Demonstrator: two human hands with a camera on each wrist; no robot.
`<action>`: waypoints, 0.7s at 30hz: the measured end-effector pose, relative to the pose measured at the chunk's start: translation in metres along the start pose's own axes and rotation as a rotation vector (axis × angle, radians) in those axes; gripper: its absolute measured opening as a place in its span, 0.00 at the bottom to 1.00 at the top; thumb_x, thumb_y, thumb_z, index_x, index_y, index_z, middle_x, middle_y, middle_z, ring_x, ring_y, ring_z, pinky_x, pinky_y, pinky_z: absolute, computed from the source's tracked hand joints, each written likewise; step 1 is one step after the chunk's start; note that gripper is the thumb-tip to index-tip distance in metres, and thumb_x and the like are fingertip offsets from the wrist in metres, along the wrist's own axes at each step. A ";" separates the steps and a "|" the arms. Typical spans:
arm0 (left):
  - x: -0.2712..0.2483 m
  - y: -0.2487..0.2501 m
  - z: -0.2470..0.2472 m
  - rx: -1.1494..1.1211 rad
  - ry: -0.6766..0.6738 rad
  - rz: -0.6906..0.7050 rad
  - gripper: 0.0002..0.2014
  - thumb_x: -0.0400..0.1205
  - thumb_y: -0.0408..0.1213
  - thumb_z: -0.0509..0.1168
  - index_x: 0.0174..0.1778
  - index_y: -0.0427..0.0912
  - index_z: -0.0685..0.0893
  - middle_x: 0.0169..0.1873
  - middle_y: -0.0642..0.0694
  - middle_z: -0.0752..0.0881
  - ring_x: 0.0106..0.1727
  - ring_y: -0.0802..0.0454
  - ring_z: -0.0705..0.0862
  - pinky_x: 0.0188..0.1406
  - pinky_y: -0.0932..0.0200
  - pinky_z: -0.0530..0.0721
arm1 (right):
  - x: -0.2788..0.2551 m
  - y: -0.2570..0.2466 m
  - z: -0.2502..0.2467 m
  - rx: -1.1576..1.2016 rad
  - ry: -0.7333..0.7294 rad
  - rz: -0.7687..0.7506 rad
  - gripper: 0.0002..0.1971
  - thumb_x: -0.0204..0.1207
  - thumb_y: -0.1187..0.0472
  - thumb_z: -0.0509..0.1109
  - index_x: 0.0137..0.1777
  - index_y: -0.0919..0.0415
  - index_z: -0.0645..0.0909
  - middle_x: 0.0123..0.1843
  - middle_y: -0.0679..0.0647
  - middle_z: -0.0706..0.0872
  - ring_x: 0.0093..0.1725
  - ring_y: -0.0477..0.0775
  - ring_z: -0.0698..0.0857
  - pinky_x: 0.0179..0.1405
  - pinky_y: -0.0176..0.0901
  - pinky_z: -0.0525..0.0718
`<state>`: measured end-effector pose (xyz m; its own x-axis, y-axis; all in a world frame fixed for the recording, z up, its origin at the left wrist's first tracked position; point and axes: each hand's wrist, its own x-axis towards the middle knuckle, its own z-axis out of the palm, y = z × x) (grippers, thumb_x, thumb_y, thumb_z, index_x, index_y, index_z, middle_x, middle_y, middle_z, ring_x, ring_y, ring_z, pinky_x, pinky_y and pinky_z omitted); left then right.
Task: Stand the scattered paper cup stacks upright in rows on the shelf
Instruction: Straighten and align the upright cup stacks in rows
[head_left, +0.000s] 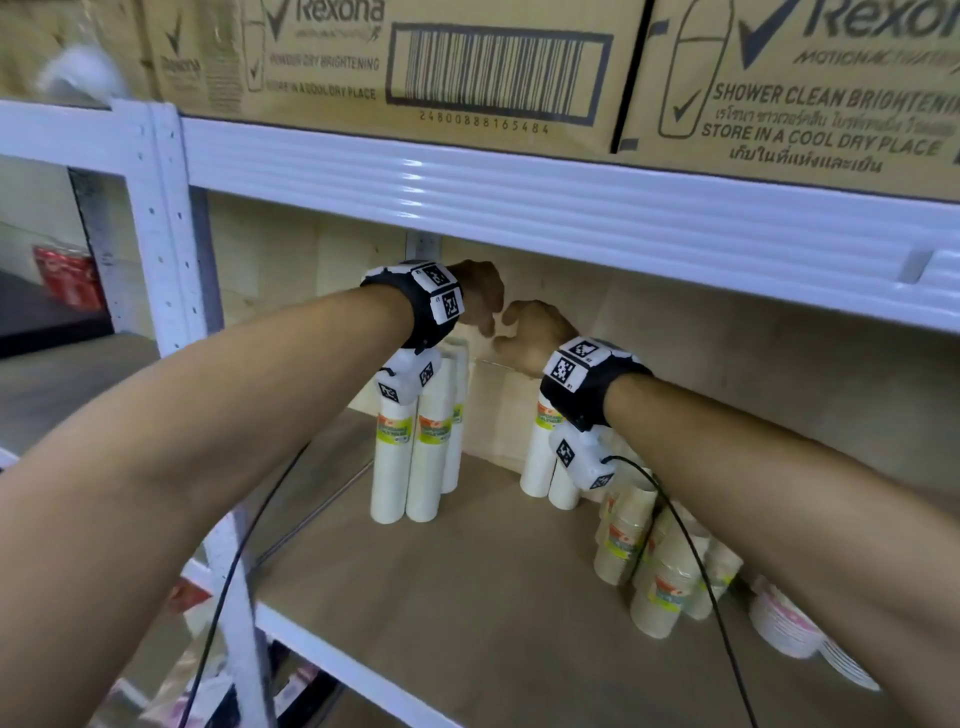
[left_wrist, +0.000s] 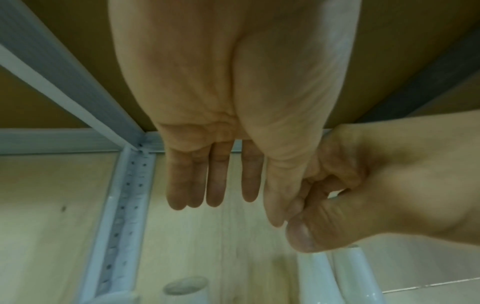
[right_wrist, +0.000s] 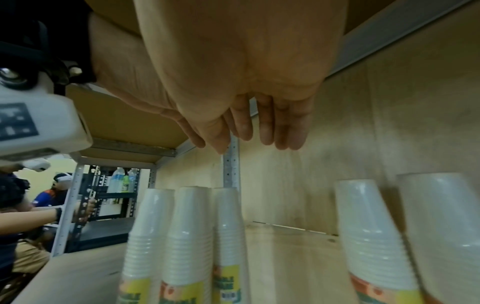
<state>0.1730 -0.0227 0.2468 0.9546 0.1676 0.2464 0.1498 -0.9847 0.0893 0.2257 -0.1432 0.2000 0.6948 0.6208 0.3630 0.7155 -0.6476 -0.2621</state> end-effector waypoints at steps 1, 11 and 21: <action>-0.003 -0.007 -0.001 0.011 -0.004 -0.017 0.25 0.82 0.41 0.70 0.75 0.40 0.77 0.77 0.42 0.70 0.75 0.46 0.71 0.63 0.59 0.73 | -0.001 -0.007 0.003 0.018 0.000 -0.018 0.24 0.78 0.51 0.69 0.72 0.59 0.76 0.72 0.57 0.79 0.68 0.57 0.81 0.64 0.44 0.80; -0.043 -0.065 0.010 0.056 -0.108 -0.157 0.20 0.81 0.40 0.72 0.67 0.36 0.84 0.66 0.40 0.83 0.42 0.59 0.79 0.30 0.76 0.66 | 0.005 -0.053 0.041 0.120 -0.062 -0.053 0.22 0.75 0.46 0.71 0.60 0.61 0.83 0.59 0.57 0.86 0.54 0.59 0.85 0.51 0.45 0.85; -0.058 -0.077 0.028 -0.041 -0.165 -0.187 0.22 0.81 0.37 0.70 0.70 0.32 0.81 0.60 0.41 0.74 0.53 0.50 0.75 0.22 0.75 0.69 | 0.016 -0.060 0.064 0.041 -0.115 -0.024 0.15 0.74 0.52 0.71 0.32 0.56 0.71 0.45 0.57 0.75 0.43 0.58 0.79 0.26 0.39 0.66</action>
<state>0.1134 0.0424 0.1988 0.9410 0.3327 0.0615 0.3199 -0.9341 0.1587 0.1981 -0.0660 0.1643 0.6797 0.6839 0.2652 0.7326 -0.6149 -0.2918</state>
